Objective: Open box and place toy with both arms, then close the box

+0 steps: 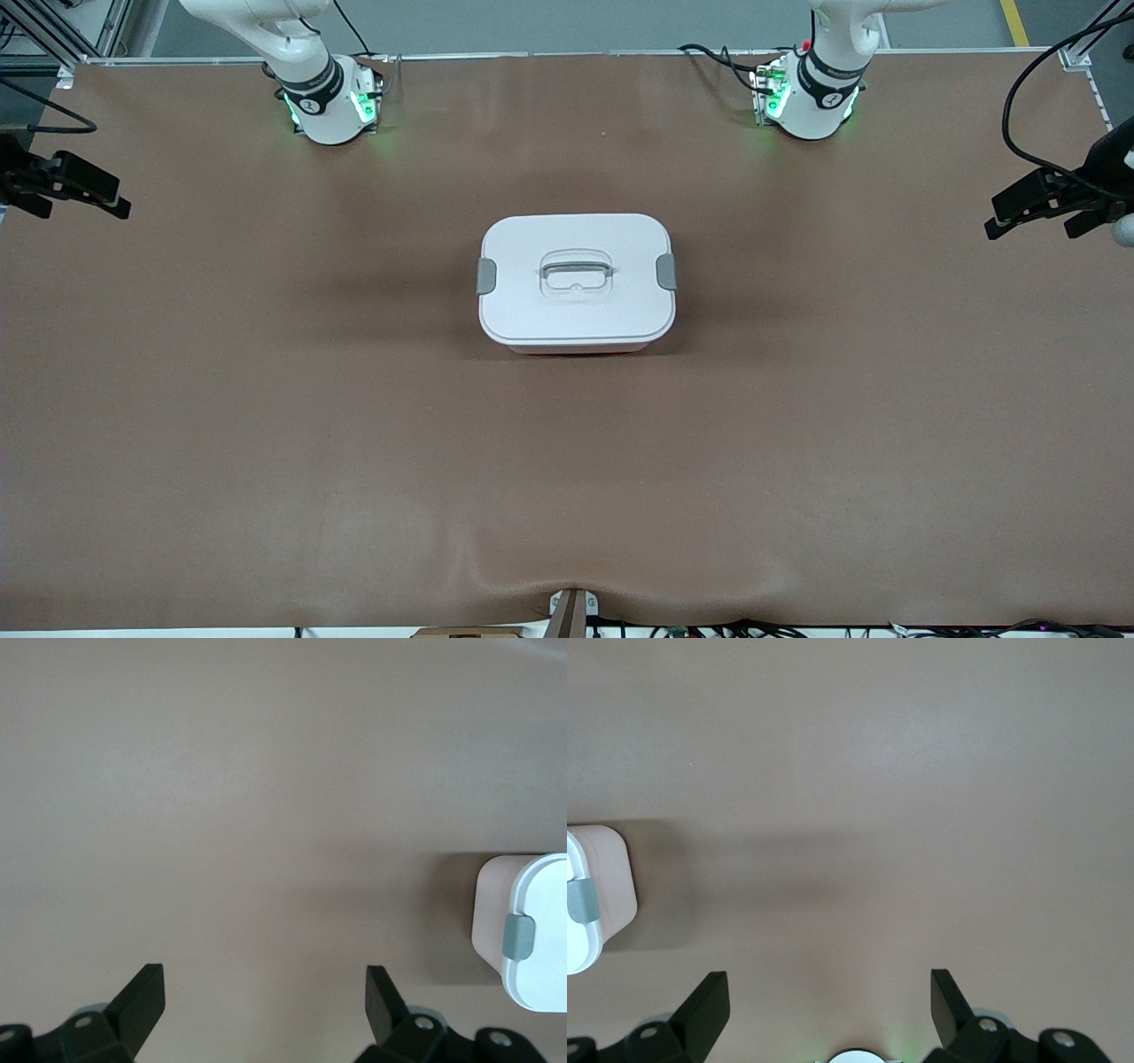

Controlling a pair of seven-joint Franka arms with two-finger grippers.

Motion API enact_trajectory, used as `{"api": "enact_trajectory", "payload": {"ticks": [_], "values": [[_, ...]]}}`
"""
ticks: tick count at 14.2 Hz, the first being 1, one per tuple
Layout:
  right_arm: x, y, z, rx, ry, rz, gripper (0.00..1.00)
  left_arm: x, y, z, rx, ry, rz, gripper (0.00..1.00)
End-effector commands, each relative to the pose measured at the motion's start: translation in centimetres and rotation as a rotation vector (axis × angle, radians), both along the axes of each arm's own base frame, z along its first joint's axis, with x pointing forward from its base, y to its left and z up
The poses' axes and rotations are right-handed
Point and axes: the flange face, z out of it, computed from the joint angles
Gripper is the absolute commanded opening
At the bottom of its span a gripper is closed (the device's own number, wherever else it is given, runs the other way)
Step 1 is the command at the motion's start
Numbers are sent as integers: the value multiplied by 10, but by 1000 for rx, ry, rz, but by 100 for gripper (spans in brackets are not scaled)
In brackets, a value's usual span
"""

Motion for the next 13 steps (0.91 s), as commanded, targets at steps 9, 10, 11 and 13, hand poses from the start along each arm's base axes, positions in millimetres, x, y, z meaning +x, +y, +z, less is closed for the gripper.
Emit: {"api": "enact_trajectory", "payload": {"ticks": [9,10,11,13], "values": [[-2,2,5,7,-6,6,100,-6,1,5,26,-4,2,100],[-2,2,4,7,-5,5,100,-6,2,6,36,-5,-1,100],[-2,2,4,7,-5,6,100,-6,2,5,52,-4,-5,100],[-2,2,5,7,-6,8,100,-6,1,6,53,-6,-8,100]]}}
